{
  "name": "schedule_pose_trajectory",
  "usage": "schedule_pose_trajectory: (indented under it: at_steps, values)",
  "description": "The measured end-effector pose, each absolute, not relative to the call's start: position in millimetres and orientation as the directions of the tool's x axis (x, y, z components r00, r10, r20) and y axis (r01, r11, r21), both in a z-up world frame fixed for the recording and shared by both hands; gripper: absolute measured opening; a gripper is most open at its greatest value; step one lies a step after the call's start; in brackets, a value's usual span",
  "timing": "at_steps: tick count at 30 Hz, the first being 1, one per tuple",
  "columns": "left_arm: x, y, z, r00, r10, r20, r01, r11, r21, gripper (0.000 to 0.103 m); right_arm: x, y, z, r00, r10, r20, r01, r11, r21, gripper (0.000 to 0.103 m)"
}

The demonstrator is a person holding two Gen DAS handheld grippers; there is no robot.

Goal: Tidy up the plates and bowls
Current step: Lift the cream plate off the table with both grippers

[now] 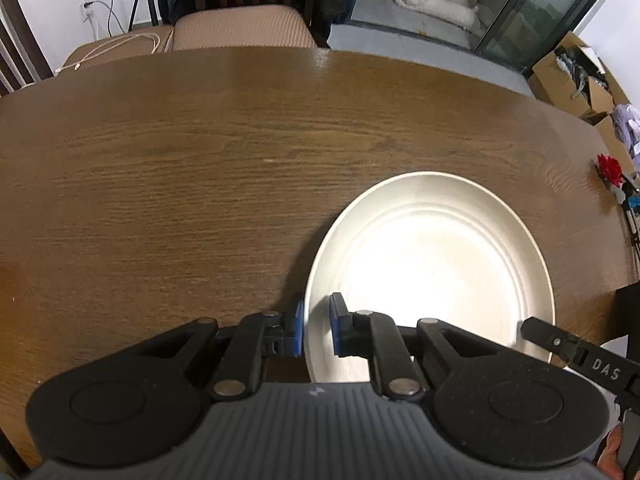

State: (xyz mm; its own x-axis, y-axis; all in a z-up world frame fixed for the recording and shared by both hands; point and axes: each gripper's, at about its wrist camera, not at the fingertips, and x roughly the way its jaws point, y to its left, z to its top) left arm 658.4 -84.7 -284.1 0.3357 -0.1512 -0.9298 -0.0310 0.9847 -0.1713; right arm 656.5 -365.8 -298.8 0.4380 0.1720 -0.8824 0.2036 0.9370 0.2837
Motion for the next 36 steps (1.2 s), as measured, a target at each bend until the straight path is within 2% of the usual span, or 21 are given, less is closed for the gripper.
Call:
schedule_pose_trajectory:
  at_steps: [2,3,6,11,13,18,36]
  values:
    - [660,-84,-284,0.33,-0.155,-0.931,-0.037,0.983,-0.177,0.016,658,-367,-299,0.433,0.174,-0.885,0.205,0.936,0.285,0.009]
    - [660,-83,-285,0.33,-0.151,-0.932,-0.042,0.984,-0.175,0.018,660,-368,-299,0.428,0.175,-0.887,0.211,0.934,0.287,0.015]
    - [663,-81,-286,0.334,-0.151,-0.93,-0.053,0.982,-0.179,0.019,664,-373,-300,0.42,0.175,-0.89,0.229,0.929,0.291,0.015]
    - [664,-79,-288,0.35,-0.15,-0.925,-0.07,0.98,-0.185,0.019,668,-370,-300,0.417,0.174,-0.892,0.217,0.934,0.283,0.015]
    - [662,-81,-288,0.353,-0.156,-0.923,-0.06,0.98,-0.189,0.015,669,-368,-300,0.418,0.173,-0.892,0.209,0.937,0.279,0.01]
    - [658,-82,-285,0.367,-0.144,-0.919,-0.051,0.983,-0.174,0.012,667,-363,-300,0.431,0.167,-0.887,0.183,0.946,0.267,0.01]
    - [649,-89,-266,0.422,-0.09,-0.902,-0.032,0.993,-0.113,0.011,663,-348,-281,0.499,0.14,-0.855,0.085,0.974,0.209,0.01]
